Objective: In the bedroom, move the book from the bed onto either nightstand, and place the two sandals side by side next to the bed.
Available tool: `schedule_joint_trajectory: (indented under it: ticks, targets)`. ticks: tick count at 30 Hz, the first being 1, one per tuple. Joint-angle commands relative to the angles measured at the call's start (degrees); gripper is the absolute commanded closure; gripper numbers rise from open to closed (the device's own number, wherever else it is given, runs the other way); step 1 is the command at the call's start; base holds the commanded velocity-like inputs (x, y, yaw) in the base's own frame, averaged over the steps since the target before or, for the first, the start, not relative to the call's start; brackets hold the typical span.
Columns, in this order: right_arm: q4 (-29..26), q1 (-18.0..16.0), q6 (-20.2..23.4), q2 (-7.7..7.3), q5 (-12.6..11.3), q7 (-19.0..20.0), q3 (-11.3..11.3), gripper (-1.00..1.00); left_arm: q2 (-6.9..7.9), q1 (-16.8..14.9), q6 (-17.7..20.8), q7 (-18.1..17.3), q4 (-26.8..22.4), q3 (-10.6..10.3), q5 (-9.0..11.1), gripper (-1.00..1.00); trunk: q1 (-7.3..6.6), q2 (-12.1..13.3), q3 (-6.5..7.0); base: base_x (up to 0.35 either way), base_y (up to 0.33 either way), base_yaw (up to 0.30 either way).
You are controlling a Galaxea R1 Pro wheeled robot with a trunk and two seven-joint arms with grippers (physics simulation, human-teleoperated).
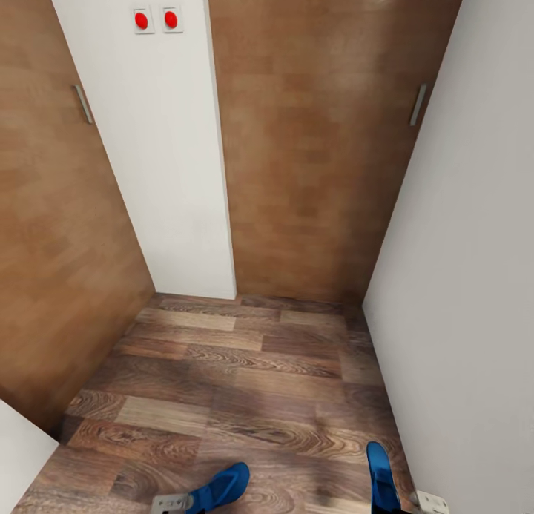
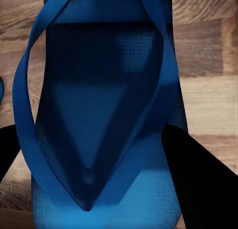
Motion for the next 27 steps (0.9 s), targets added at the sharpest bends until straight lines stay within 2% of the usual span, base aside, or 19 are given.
schedule_joint_trajectory:
  ticks: [1, 18, 27]
  targets:
    - [0.1, 0.0, -0.1, -0.01, -0.2, 0.2, 0.0, 1.0, -0.01, 0.0, 0.0, -0.4, 0.0, 0.1, 0.4, -1.0, -0.01, 0.0, 0.04, 0.0, 0.0, -0.115]
    - [0.1, 0.0, -0.1, -0.01, -0.1, 0.2, 0.0, 1.0, -0.01, 0.0, 0.0, -0.4, 0.0, 0.1, 0.4, -1.0, -0.01, 0.0, 1.51, 0.0, 0.0, -0.123]
    - [0.1, 0.0, -0.1, -0.01, -0.1, -0.2, 0.0, 1.0, -0.01, 0.0, 0.0, -0.4, 0.0, 0.1, 0.4, -1.0, -0.01, 0.0, 1.81, 0.0, 0.0, -0.017]
